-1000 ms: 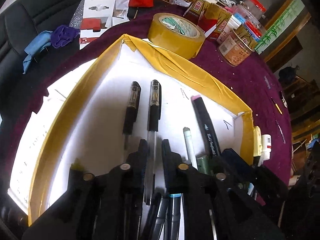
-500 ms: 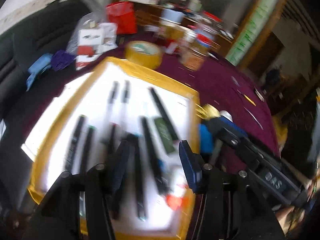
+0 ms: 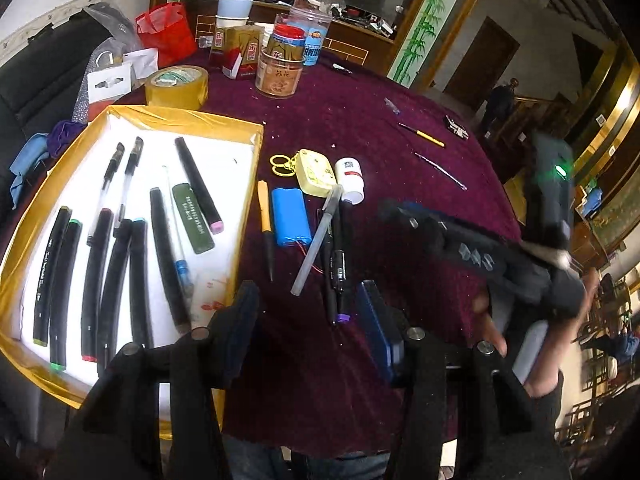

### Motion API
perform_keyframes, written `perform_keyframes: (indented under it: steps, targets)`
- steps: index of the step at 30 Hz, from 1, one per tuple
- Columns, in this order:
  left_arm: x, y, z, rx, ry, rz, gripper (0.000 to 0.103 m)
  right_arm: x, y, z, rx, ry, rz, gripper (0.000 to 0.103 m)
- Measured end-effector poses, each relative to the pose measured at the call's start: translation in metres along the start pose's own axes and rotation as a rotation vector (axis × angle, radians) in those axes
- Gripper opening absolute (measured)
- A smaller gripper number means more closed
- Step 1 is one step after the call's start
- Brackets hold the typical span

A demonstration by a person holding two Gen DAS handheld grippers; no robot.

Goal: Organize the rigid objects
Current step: 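Move both tools back to the pen pile on the table, then grasp a purple-capped black marker with the left tool while the right grasps the white bottle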

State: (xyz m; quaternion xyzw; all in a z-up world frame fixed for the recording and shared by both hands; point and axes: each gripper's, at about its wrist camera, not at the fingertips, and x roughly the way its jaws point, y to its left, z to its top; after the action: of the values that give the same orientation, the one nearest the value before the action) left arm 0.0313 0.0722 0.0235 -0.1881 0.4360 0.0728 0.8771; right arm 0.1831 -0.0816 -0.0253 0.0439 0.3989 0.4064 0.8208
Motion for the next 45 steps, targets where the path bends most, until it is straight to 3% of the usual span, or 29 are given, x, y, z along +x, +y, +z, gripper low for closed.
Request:
perform_keyframes:
  steps: [4, 7, 22, 24, 32, 35, 38, 45]
  targets:
    - [0.007, -0.004, -0.005, 0.009, 0.014, 0.003, 0.050, 0.022, -0.023, 0.001, 0.043, -0.026, -0.006, 0.040]
    - [0.015, -0.003, -0.006, 0.014, 0.033, -0.001, 0.050, 0.031, -0.038, -0.003, 0.082, -0.002, -0.057, 0.040]
    - [0.075, -0.047, 0.004, 0.186, 0.133, -0.032, 0.049, 0.015, -0.071, -0.004, 0.254, -0.054, 0.026, 0.040]
    - [0.083, -0.054, 0.002, 0.211, 0.130, -0.009, 0.047, 0.014, -0.077, -0.005, 0.288, -0.052, 0.037, 0.040]
    - [0.096, -0.070, 0.008, 0.258, 0.152, -0.065, 0.029, 0.010, -0.083, -0.003, 0.306, -0.064, 0.024, 0.040]
    - [0.112, -0.070, 0.007, 0.258, 0.176, -0.032, 0.027, 0.010, -0.083, -0.003, 0.305, -0.063, 0.025, 0.040]
    - [0.114, -0.067, 0.011, 0.234, 0.145, 0.030, 0.025, 0.012, -0.082, -0.002, 0.298, -0.058, 0.020, 0.040]
    - [0.119, -0.058, 0.008, 0.193, 0.175, 0.040, 0.025, 0.015, -0.081, -0.002, 0.289, -0.052, 0.015, 0.040]
